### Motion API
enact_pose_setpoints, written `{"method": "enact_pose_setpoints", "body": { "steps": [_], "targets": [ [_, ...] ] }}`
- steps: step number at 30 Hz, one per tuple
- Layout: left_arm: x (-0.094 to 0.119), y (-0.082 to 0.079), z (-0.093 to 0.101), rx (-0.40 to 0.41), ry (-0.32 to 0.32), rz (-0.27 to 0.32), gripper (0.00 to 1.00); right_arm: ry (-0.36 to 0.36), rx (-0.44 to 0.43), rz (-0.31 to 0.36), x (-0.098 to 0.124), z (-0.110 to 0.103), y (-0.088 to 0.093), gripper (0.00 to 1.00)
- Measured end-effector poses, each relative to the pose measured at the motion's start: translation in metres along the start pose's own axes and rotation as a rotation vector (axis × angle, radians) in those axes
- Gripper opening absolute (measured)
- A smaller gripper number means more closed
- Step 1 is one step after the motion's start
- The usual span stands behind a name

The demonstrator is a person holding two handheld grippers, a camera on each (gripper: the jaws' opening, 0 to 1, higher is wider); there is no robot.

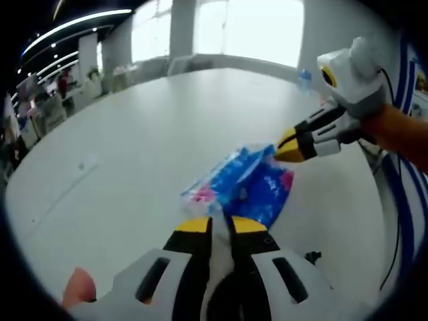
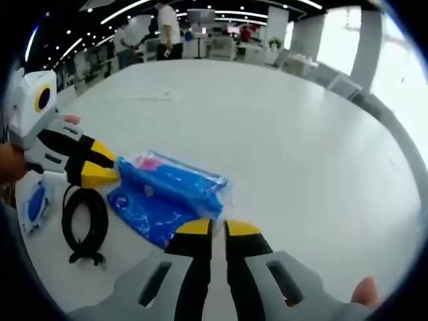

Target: Arrange the tabletop items into an orderly group along one side of the table until the central work area is clear of visible clutter.

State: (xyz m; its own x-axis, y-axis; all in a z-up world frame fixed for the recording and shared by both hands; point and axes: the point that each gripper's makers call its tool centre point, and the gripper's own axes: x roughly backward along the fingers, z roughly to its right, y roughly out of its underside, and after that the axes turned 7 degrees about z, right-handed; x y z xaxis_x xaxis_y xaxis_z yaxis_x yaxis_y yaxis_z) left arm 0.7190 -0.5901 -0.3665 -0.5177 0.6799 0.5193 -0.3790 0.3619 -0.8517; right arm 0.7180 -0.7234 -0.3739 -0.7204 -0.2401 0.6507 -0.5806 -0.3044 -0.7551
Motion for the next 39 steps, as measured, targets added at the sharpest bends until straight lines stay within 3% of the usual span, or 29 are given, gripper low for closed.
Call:
{"method": "enact_pose_setpoints", "body": {
  "steps": [22,30,39],
  "targets": [
    [0.003,-0.001,0.008,0.013,0.026,-0.009,0.04,-0.021,0.013,-0.008,-0.005,-0.003,0.0,0.08],
    [0.007,-0.004,0.002,0.008,0.011,0.001,0.09,-0.017,0.001,0.001,-0.003,-0.002,-0.002,0.09],
    [0.015,-0.02,0.001,-0.009,-0.003,0.047,0.16,0.006,-0.033,0.03,0.008,0.003,-0.007,0.13]
  ]
}}
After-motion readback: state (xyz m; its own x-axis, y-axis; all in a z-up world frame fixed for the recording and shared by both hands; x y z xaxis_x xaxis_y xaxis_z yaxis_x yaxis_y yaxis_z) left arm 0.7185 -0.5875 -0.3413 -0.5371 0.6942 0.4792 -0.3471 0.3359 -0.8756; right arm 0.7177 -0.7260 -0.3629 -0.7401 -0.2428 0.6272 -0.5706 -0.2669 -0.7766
